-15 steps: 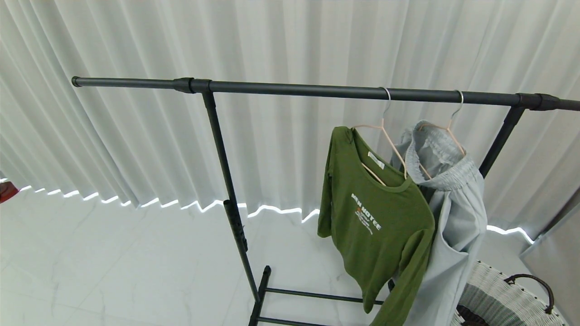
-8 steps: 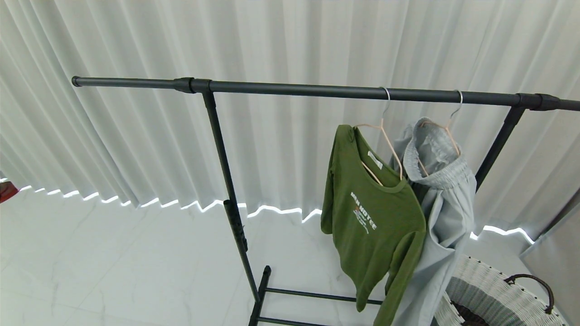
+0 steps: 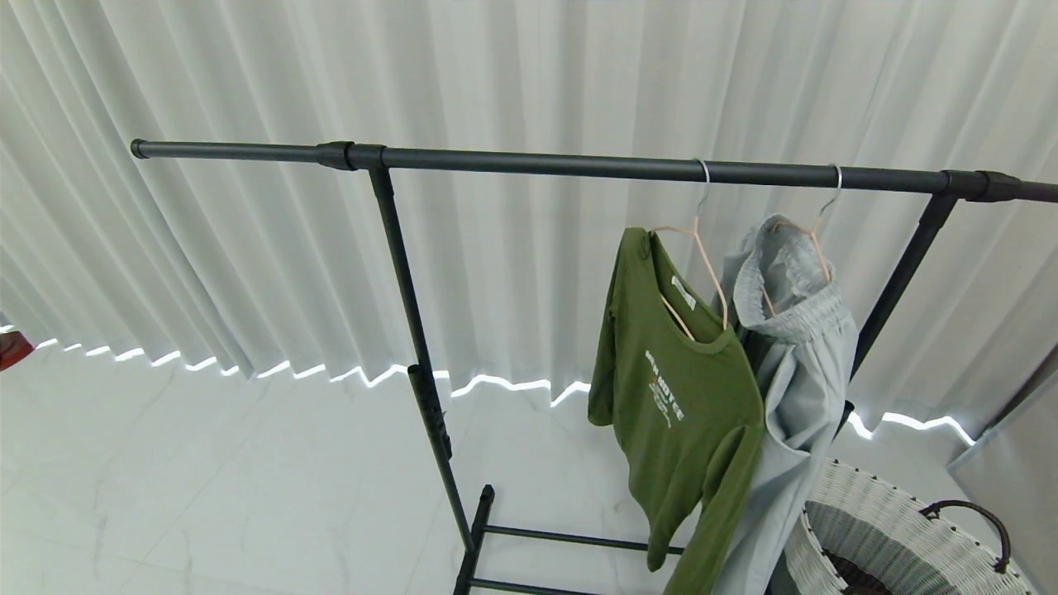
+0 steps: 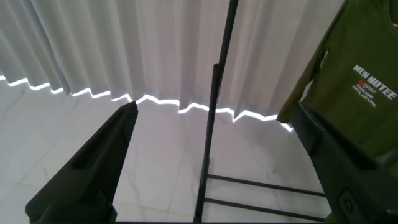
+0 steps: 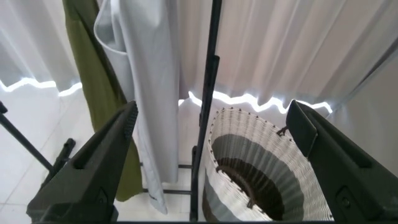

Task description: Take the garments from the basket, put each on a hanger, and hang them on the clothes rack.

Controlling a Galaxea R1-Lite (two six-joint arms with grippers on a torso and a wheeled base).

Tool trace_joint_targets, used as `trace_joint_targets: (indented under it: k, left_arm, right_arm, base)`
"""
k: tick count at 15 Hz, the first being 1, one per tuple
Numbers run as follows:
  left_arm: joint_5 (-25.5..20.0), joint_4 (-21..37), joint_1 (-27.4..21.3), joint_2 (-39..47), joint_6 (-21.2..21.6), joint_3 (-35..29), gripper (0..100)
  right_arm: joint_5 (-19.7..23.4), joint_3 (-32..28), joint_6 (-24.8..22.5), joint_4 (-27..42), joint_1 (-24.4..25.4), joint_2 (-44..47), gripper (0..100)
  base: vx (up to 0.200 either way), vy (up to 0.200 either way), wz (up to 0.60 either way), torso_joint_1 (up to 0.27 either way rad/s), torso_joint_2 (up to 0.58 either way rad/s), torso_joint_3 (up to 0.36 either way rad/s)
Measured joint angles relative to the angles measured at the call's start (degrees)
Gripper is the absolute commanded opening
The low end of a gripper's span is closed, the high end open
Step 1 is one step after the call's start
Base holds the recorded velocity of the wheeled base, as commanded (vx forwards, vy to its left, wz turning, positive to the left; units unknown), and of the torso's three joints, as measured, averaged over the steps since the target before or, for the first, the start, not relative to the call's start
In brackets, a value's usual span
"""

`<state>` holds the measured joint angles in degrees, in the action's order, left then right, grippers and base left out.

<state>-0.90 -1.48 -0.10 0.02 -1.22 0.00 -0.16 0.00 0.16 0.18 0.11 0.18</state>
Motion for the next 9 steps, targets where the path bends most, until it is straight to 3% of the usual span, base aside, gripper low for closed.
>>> trace_joint_targets:
  k: [9]
  left_arm:
    - [0.0,0.0,0.0,0.0,0.0,0.0,100]
  right_arm:
    - [0.0,0.0,0.0,0.0,0.0,-0.1,100]
  base:
    - [0.000,0.000,0.00,0.000,0.00,0.000]
